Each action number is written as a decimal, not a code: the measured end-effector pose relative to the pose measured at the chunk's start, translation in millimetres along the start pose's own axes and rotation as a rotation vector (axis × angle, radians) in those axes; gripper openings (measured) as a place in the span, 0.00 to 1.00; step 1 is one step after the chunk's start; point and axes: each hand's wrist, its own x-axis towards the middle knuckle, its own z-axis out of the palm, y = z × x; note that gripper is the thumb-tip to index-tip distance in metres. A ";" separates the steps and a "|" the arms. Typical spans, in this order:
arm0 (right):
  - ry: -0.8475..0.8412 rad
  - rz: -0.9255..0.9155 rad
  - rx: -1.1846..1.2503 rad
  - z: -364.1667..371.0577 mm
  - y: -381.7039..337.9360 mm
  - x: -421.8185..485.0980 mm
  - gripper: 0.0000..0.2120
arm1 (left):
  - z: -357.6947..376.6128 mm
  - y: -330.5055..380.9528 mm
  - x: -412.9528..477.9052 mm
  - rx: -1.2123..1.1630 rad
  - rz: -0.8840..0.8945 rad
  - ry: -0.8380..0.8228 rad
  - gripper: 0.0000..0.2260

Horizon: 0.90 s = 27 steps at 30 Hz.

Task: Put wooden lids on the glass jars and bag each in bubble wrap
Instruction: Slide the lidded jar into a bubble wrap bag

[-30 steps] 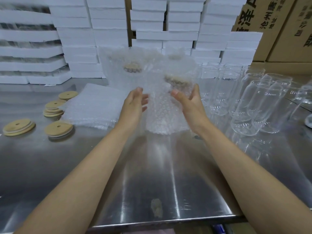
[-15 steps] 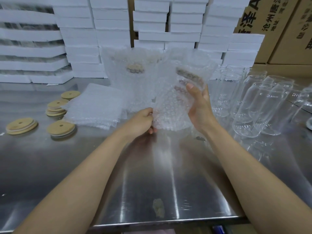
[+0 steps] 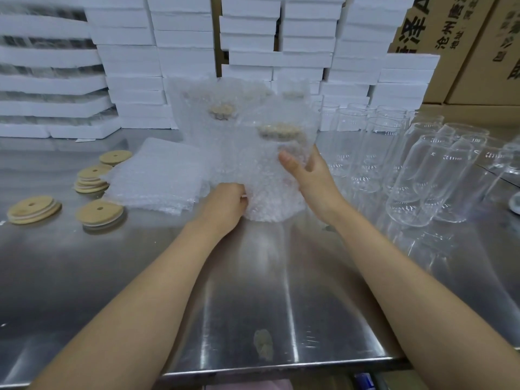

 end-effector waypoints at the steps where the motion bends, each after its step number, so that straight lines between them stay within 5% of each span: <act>1: 0.019 0.037 0.042 -1.4 -1.7 1.3 0.23 | -0.9 -3.8 1.2 0.002 0.004 0.005 0.07; 4: 0.152 0.183 0.333 -13.4 -2.0 10.0 0.28 | -3.3 -6.3 6.6 -0.196 -0.042 0.178 0.11; 6: 0.245 0.255 0.472 -21.0 3.3 15.2 0.29 | -3.9 2.2 11.8 -0.561 -0.219 0.276 0.14; 9: 0.303 0.416 0.576 -10.8 20.2 15.9 0.30 | 4.5 16.6 17.8 -1.163 -0.456 0.192 0.22; 11: 0.291 0.485 0.566 2.9 31.1 13.5 0.30 | 14.6 21.9 15.5 -1.272 -0.464 0.091 0.28; 16: 0.298 0.456 0.234 8.3 36.6 15.2 0.26 | 15.4 22.5 9.9 -1.283 -0.336 0.087 0.32; 21: 0.206 0.563 -0.168 -20.9 32.3 18.7 0.11 | 8.1 14.1 0.6 -0.923 0.004 -0.015 0.58; 24: 0.042 0.520 -0.489 -27.5 26.0 11.4 0.14 | 22.8 15.1 -1.6 -0.777 0.094 -0.044 0.59; 27: -0.091 0.452 -0.529 -23.8 25.8 5.7 0.18 | 27.2 11.4 2.3 -0.787 0.066 0.035 0.56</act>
